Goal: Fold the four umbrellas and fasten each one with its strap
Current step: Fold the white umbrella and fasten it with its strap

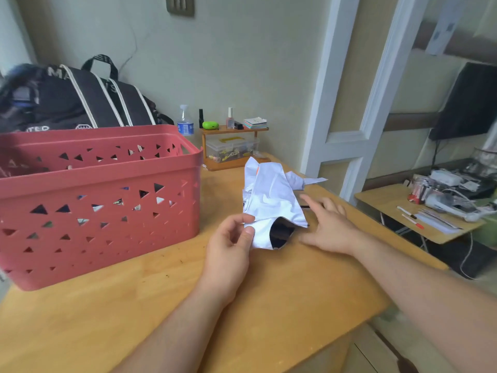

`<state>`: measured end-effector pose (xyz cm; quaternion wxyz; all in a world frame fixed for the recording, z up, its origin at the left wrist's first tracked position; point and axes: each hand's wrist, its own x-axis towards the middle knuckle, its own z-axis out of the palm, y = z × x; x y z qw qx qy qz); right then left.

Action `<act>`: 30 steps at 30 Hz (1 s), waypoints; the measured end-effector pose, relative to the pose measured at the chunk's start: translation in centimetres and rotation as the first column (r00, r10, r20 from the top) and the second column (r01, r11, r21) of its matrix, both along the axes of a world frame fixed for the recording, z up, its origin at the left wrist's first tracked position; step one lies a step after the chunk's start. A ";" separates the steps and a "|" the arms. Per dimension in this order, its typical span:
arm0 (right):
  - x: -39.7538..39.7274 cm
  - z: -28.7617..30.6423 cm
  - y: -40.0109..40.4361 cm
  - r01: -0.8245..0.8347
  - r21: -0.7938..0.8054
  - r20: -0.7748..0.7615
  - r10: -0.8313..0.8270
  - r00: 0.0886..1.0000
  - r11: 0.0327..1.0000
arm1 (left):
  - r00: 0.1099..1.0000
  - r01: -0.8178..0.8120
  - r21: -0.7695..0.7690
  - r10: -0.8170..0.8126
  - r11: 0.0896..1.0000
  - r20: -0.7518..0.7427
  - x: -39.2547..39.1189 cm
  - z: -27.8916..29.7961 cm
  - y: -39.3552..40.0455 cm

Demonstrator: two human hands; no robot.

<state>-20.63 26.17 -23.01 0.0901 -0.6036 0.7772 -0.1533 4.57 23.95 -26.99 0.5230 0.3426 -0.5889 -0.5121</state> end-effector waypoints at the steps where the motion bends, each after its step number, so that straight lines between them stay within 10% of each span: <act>1: -0.4 0.6 -1.2 -0.031 0.072 -0.079 0.037 0.996 0.997 | 1.000 0.009 0.014 -0.009 1.000 -0.014 -0.1 0.1 0.0; 11: -1.8 2.3 -12.2 -0.316 0.278 -0.037 0.339 0.940 0.907 | 0.995 0.077 -0.007 -0.077 0.997 0.061 -0.9 0.3 -0.1; 17: -2.5 1.0 -12.7 -0.257 0.162 -0.022 0.264 0.964 0.953 | 0.806 0.257 -0.321 -0.019 0.912 0.592 -0.4 -0.7 -0.8; 30: -0.7 7.8 -6.5 -0.174 0.314 0.273 0.086 0.958 0.934 | 0.713 0.288 -0.590 0.243 0.754 0.658 -0.5 -0.1 0.9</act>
